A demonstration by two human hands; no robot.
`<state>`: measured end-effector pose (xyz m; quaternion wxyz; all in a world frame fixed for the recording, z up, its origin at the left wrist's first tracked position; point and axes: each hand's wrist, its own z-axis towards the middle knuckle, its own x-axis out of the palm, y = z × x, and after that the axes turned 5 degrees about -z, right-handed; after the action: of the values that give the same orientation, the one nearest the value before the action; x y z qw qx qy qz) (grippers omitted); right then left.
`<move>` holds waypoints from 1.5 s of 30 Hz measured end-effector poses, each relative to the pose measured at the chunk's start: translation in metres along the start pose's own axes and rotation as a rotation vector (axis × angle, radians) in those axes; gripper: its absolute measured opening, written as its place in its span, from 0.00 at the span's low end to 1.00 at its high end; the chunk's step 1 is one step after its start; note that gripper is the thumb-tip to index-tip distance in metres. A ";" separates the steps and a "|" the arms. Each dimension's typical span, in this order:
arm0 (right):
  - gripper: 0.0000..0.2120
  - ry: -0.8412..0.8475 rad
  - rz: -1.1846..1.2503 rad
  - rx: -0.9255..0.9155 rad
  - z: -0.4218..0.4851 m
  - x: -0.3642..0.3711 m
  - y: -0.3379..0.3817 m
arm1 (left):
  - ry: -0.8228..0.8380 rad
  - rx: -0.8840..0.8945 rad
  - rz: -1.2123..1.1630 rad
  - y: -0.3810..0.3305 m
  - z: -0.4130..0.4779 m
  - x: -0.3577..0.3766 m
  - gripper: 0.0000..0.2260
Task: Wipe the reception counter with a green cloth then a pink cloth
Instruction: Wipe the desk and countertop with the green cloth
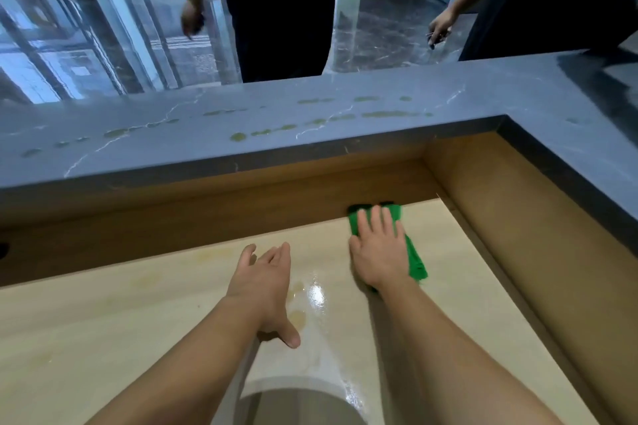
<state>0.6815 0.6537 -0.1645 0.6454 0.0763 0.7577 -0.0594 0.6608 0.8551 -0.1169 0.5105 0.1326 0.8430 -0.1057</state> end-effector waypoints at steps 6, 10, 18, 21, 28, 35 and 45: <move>0.26 0.003 -0.076 -0.478 0.002 -0.003 0.072 | 0.023 -0.004 0.038 -0.001 0.002 0.000 0.65; 0.25 -0.007 -0.051 -0.416 0.027 -0.008 0.010 | 0.038 -0.013 0.029 -0.004 0.001 -0.003 0.65; 0.26 0.012 -0.028 0.035 0.056 -0.014 -0.074 | 0.016 0.014 -0.007 -0.002 0.002 -0.001 0.63; 0.26 -0.002 -0.022 0.061 0.059 -0.013 -0.033 | 0.017 0.024 0.000 0.001 0.003 0.001 0.63; 0.26 0.105 0.027 -0.424 0.045 -0.015 0.084 | 0.066 0.003 0.063 -0.002 0.006 -0.001 0.62; 0.27 0.161 0.004 -0.283 0.075 -0.026 -0.002 | 0.062 -0.003 0.071 -0.003 0.004 0.000 0.62; 0.27 0.151 -0.026 0.075 0.074 -0.028 -0.056 | 0.004 0.024 0.031 0.001 0.003 0.004 0.62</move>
<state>0.7463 0.5839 -0.1496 0.5822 0.0948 0.8024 -0.0902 0.6615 0.8551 -0.1219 0.5088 0.1519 0.8405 -0.1079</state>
